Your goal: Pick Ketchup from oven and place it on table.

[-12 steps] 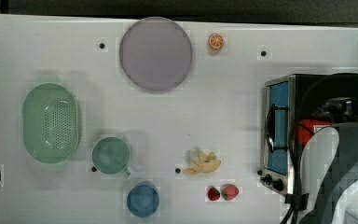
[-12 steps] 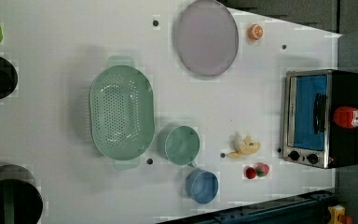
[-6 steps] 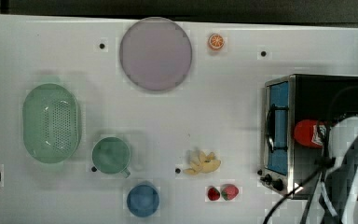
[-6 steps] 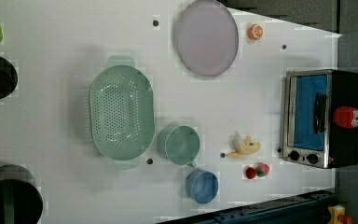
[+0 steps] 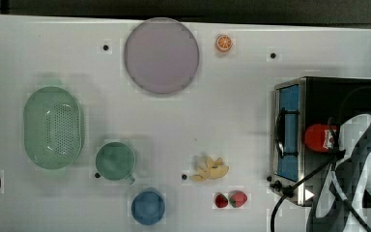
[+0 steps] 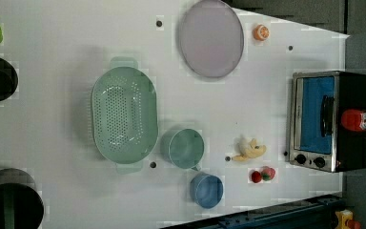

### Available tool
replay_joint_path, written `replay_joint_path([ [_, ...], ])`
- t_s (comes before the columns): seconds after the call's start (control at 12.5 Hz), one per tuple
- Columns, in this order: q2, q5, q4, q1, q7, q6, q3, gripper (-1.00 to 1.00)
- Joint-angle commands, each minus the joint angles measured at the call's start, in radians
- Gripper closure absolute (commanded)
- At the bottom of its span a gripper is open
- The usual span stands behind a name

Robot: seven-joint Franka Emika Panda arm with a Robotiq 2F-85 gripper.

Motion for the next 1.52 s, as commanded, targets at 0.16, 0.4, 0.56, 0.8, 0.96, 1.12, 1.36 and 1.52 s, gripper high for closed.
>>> replay_joint_path([
  [0.16, -0.01, 0.02, 0.003, 0.005, 0.011, -0.002, 0.027, -0.26],
  [0.4, -0.025, 0.016, 0.029, 0.011, 0.01, -0.003, 0.026, -0.21],
  [0.56, -0.059, -0.03, 0.093, 0.026, 0.01, -0.038, 0.027, -0.21],
  [0.8, -0.156, -0.091, 0.229, 0.088, 0.009, -0.272, 0.054, -0.21],
  [0.96, -0.239, -0.091, 0.258, 0.151, 0.009, -0.439, 0.153, -0.21],
  [1.12, -0.279, -0.094, 0.257, 0.182, 0.009, -0.439, 0.264, -0.21],
  [1.36, -0.281, -0.094, 0.246, 0.195, 0.01, -0.44, 0.379, -0.21],
  [1.52, -0.281, -0.094, 0.213, 0.196, 0.01, -0.437, 0.456, -0.21],
])
